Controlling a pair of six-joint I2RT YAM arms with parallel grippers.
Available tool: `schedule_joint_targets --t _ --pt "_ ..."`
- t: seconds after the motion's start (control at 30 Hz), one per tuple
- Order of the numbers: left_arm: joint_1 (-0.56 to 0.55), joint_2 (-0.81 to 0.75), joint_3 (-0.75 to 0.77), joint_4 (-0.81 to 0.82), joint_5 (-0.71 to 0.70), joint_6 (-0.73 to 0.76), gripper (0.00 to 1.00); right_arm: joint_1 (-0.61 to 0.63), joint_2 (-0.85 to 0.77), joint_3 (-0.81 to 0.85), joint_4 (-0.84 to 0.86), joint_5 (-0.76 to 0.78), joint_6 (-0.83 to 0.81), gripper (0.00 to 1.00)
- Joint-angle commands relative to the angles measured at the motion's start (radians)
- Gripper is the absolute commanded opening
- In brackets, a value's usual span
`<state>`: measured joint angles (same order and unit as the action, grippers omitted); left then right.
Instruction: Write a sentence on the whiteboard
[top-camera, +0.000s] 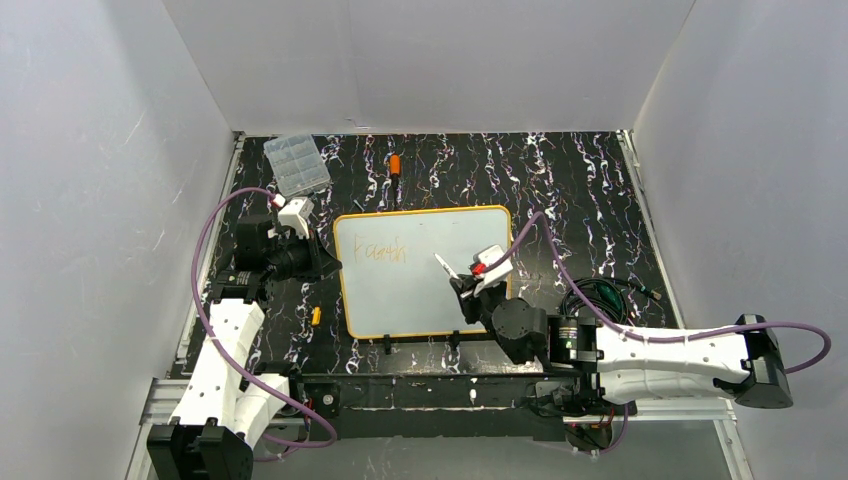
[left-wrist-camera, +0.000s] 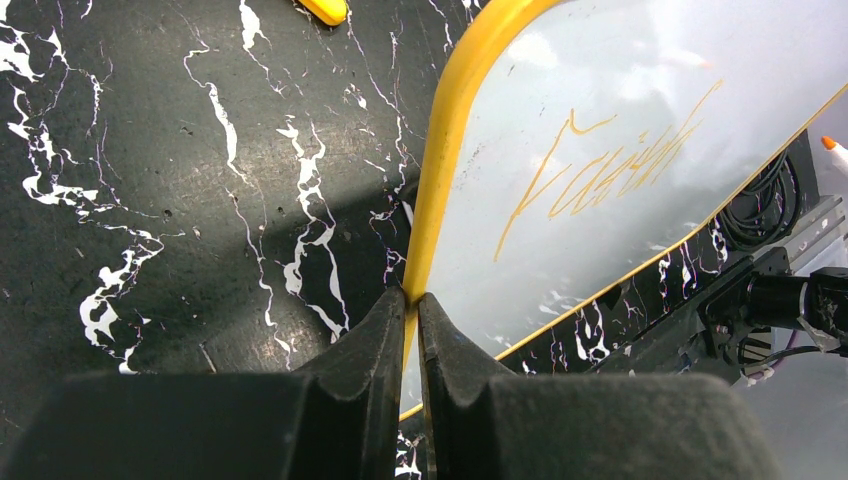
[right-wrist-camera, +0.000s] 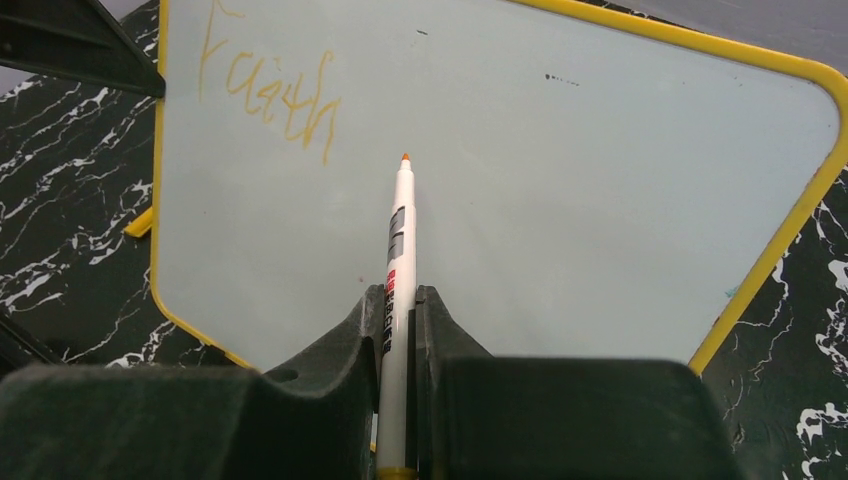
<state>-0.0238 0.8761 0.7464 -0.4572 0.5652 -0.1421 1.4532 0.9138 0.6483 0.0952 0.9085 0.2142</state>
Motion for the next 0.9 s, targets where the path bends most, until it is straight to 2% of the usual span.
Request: schedule_joint_targets --t 0.0,0.23,0.53,0.87 --pt "-0.002 -0.003 0.018 -0.026 -0.001 0.003 0.08 -0.001 -0.003 -0.004 0.006 0.037 0.007 0.01" --pt "-0.004 -0.006 0.018 -0.024 0.007 0.004 0.08 -0.001 0.095 0.032 0.031 0.089 -0.013 0.01" --pt "-0.003 -0.012 0.019 -0.023 0.016 0.001 0.08 -0.010 0.145 0.054 0.121 0.109 -0.066 0.01" --pt "-0.004 -0.020 0.017 -0.021 0.022 -0.001 0.08 -0.045 0.198 0.083 0.117 0.105 -0.063 0.01"
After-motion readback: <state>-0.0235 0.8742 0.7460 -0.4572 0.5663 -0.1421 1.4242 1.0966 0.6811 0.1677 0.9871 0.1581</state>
